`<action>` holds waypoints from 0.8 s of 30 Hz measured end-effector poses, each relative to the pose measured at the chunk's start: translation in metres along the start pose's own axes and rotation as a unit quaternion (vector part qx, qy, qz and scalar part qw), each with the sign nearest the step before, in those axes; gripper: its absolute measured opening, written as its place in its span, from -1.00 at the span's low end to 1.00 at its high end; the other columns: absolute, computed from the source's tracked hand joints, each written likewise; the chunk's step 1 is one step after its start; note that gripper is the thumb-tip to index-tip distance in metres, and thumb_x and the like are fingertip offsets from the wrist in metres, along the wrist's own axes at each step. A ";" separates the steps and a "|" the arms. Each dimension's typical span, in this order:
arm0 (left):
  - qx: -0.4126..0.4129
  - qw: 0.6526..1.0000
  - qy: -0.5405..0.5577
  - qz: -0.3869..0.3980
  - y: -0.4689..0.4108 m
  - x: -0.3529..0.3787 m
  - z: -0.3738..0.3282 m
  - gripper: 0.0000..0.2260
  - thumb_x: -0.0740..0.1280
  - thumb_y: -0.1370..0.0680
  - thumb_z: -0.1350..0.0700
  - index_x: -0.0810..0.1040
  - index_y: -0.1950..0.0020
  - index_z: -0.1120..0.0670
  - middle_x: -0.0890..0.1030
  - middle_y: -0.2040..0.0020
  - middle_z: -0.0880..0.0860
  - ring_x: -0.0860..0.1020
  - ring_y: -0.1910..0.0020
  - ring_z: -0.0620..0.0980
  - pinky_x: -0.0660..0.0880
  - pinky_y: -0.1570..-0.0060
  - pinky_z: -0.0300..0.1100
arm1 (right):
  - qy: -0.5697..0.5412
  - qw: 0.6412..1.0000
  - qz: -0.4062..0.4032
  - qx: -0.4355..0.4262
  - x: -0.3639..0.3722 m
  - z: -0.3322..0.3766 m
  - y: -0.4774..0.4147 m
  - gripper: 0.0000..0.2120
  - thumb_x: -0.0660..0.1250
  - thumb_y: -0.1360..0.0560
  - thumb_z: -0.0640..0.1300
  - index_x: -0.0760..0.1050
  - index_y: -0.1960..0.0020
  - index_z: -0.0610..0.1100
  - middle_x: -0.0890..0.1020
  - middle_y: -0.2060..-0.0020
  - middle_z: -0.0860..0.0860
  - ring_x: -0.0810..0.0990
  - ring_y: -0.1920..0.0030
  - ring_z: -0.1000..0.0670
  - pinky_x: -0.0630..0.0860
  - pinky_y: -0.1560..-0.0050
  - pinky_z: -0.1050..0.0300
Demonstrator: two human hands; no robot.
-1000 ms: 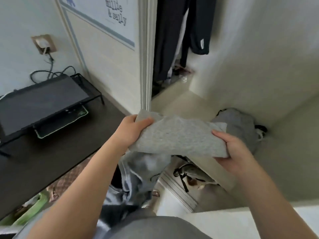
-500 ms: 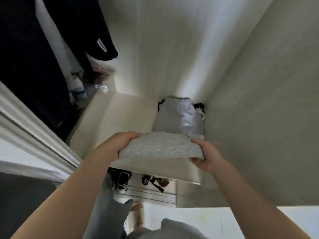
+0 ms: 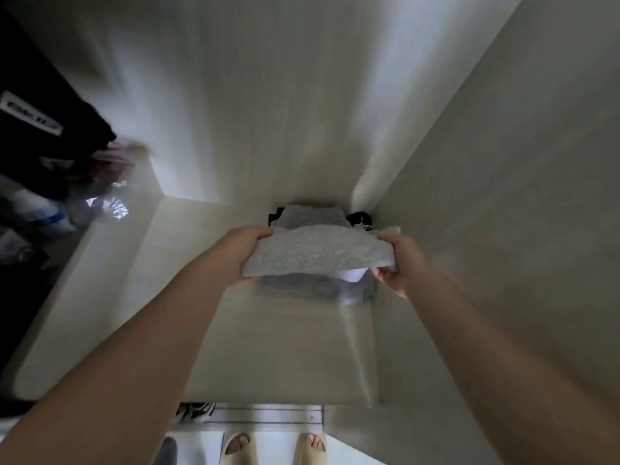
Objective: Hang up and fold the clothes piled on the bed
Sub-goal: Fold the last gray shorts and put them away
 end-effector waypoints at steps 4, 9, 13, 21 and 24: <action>0.187 0.979 -0.045 -0.064 -0.038 0.026 -0.055 -0.91 0.33 -0.62 0.12 0.62 -0.05 0.06 0.67 0.10 -0.01 0.63 0.26 -0.16 0.55 0.30 -0.32 | 0.077 0.967 -0.101 -0.220 0.000 0.044 -0.035 -0.95 0.38 -0.50 -0.26 0.60 0.07 -0.15 0.67 0.31 0.07 0.65 0.32 0.11 0.57 0.33 0.20; 0.239 0.951 -0.168 -0.102 -0.108 0.042 -0.035 -0.82 0.33 -0.61 0.08 0.61 -0.19 0.05 0.65 0.01 0.02 0.61 0.08 -0.02 0.50 0.12 -0.17 | 0.241 0.912 -0.232 -0.237 -0.026 0.016 -0.090 -0.70 0.38 -0.53 -0.19 0.52 -0.24 -0.22 0.63 -0.05 -0.15 0.58 0.02 -0.14 0.48 0.04 0.06; 0.092 0.950 -0.280 -0.100 -0.164 0.041 0.028 -0.59 0.37 -0.58 0.17 0.44 -0.42 0.20 0.58 -0.20 0.18 0.56 -0.13 0.19 0.50 -0.12 0.04 | 0.327 0.928 -0.145 -0.102 -0.038 -0.033 -0.140 -0.52 0.36 -0.54 -0.27 0.35 -0.42 -0.25 0.54 -0.25 -0.22 0.55 -0.24 -0.23 0.50 -0.20 -0.05; 0.305 0.760 -0.532 -0.214 -0.181 0.063 0.062 -0.44 0.28 -0.58 -0.05 0.25 -0.57 -0.06 0.17 -0.61 0.14 0.13 -0.55 0.26 0.19 -0.42 0.24 | 0.663 0.670 -0.156 -0.294 -0.004 -0.081 -0.171 -0.32 0.27 -0.57 0.10 0.09 -0.62 0.13 0.03 -0.63 -0.04 0.01 -0.60 -0.15 0.07 -0.49 -0.26; 0.335 0.702 -0.603 -0.176 -0.206 0.083 0.067 -0.44 0.15 -0.61 -0.22 0.08 -0.60 -0.27 -0.05 -0.66 0.04 -0.04 -0.60 0.24 0.08 -0.46 0.28 | 0.692 0.624 -0.155 -0.328 0.009 -0.089 -0.203 -0.32 0.17 -0.60 0.23 -0.03 -0.63 0.19 -0.07 -0.64 -0.04 -0.06 -0.62 -0.16 -0.03 -0.46 -0.43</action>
Point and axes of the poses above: each hand's wrist, its own y-axis away from the middle knuckle, its own x-axis out of the palm, z = x × y, the point moved 3 cm from there along -y, towards the middle knuckle
